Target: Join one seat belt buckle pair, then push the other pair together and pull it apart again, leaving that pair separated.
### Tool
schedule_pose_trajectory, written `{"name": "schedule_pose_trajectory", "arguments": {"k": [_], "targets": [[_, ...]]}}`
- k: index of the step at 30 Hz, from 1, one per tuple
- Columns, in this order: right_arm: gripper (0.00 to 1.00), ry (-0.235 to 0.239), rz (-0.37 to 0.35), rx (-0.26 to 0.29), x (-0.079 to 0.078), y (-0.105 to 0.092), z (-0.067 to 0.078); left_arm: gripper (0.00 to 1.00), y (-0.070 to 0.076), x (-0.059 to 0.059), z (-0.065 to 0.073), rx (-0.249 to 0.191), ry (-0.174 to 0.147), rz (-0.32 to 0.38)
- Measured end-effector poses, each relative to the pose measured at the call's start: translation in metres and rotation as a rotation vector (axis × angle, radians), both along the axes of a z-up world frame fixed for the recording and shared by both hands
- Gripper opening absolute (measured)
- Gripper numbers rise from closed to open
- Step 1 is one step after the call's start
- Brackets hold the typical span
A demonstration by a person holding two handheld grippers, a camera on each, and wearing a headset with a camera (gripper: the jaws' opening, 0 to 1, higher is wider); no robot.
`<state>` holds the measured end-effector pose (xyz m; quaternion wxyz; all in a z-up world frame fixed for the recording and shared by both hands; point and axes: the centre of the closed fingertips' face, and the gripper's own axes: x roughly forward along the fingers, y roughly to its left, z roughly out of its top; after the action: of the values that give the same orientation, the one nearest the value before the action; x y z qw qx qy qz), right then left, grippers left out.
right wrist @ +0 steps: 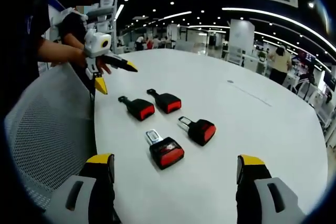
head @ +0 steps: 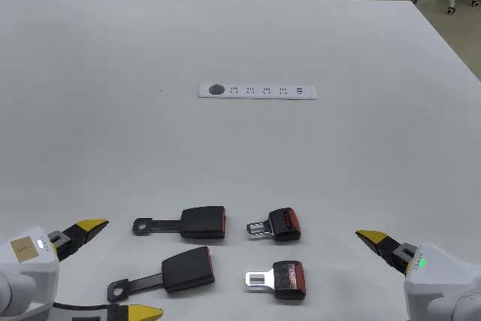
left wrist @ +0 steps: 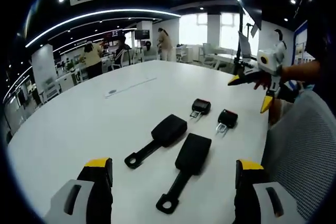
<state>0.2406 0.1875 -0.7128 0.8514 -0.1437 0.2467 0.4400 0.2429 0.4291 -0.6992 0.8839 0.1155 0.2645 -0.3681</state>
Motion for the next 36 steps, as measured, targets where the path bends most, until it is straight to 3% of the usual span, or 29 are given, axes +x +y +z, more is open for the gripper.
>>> {"name": "schedule_pose_trajectory", "arguments": {"k": [36], "targets": [[0.99,-0.014,-0.008,0.010,0.0017,-0.0010,0.0062,0.98,-0.0005,-0.0009,0.0004,0.000,0.000,0.000]]}}
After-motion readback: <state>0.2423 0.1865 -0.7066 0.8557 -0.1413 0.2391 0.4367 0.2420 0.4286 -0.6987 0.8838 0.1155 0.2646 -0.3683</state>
